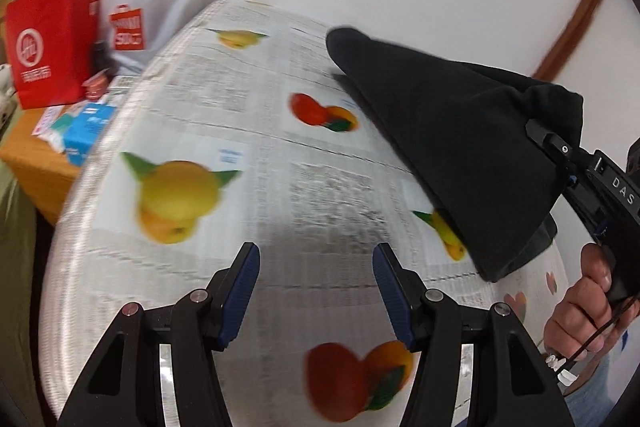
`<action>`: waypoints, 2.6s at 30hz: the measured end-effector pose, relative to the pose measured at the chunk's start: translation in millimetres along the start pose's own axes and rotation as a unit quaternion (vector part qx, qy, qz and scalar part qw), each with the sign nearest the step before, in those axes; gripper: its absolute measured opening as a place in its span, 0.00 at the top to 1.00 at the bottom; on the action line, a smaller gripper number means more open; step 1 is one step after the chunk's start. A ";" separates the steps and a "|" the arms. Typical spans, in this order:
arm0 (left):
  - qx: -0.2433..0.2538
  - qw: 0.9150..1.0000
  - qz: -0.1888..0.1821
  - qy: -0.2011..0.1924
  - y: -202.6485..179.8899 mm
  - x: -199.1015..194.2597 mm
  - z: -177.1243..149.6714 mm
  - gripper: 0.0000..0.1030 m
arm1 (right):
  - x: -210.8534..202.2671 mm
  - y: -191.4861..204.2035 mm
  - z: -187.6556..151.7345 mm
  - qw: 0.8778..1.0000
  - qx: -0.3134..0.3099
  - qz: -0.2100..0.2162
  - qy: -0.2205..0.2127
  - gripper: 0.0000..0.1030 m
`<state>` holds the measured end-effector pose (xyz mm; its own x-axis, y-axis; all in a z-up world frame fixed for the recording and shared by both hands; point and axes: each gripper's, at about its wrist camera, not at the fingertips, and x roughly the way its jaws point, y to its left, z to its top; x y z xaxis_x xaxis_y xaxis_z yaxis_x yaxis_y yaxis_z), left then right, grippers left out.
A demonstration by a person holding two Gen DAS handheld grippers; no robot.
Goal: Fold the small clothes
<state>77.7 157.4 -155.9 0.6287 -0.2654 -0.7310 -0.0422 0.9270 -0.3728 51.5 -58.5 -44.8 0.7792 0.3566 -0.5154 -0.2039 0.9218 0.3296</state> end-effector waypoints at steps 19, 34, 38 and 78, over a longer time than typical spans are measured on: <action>0.120 0.990 -0.067 0.033 -111.9 35.0 -16.2 0.39 | 10.3 -120.4 -36.9 0.991 0.058 -0.088 0.082 0.89; 0.195 0.979 -0.017 0.047 -189.6 83.8 -39.7 0.39 | -1.0 -126.2 -30.6 0.995 0.068 -0.043 0.066 0.89; 0.207 0.978 0.011 0.035 -197.2 87.0 -42.7 0.36 | -16.5 -128.0 -23.9 0.997 0.071 -0.020 0.038 0.89; 0.145 0.989 0.011 -0.002 -118.1 68.1 -10.2 0.83 | 34.5 -89.5 -36.0 0.987 -0.044 -0.075 0.134 0.88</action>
<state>117.6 27.1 -167.5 0.6331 -0.2436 -0.7347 0.1677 0.9698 -0.1771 75.4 -123.2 -120.6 0.6229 0.2310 -0.7474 -0.1570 0.9729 0.1698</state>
